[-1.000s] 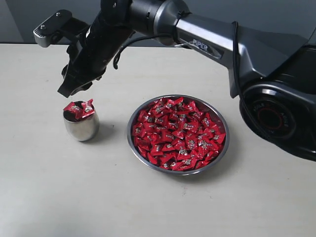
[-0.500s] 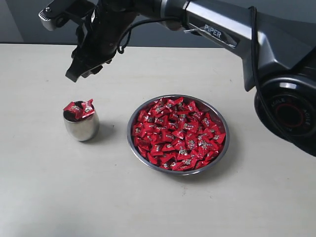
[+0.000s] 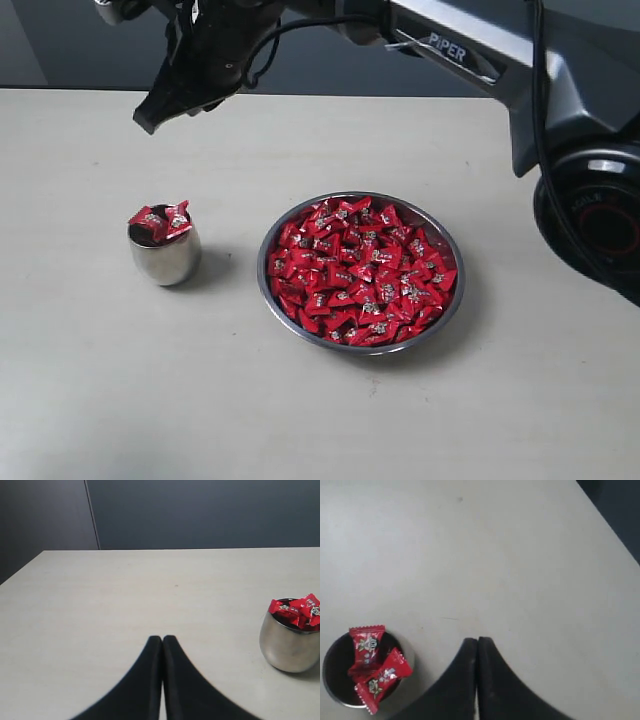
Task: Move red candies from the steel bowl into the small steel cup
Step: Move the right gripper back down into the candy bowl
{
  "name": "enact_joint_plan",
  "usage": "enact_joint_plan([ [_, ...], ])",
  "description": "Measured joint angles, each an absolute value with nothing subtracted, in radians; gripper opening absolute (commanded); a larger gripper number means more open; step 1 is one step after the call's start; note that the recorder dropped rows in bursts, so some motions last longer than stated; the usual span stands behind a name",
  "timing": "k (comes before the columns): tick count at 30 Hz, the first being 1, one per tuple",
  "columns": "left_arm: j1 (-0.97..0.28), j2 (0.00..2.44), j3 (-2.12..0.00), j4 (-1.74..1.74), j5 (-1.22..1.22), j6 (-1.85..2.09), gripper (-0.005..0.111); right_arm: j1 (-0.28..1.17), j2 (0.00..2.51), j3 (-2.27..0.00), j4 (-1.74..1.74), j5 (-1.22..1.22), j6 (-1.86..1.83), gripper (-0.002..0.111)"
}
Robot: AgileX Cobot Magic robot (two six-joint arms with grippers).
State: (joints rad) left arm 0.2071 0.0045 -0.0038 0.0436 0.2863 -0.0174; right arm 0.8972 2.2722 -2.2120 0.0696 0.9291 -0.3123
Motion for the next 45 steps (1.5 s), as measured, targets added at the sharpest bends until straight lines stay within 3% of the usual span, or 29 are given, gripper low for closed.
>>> enact_joint_plan([
  [20, 0.207, 0.004, -0.004, 0.044, 0.286, -0.017, 0.000, 0.779, 2.190, -2.176, 0.177, 0.761, -0.173, -0.001],
  [31, 0.207, 0.004, -0.004, 0.044, 0.286, -0.017, 0.000, 0.756, 2.019, -1.747, 0.104, 0.501, -0.128, -0.001],
  [36, 0.207, 0.004, -0.004, 0.044, 0.286, -0.017, 0.000, 0.627, 1.879, -1.453, 0.114, 0.375, -0.112, -0.001],
  [41, 0.207, 0.004, -0.004, 0.044, 0.286, -0.017, 0.000, 0.494, 1.798, -1.301, 0.114, 0.407, -0.112, -0.001],
  [45, 0.207, 0.004, -0.004, 0.044, 0.286, -0.017, 0.000, 0.450, 1.829, -1.282, 0.114, 0.589, -0.215, -0.001],
])
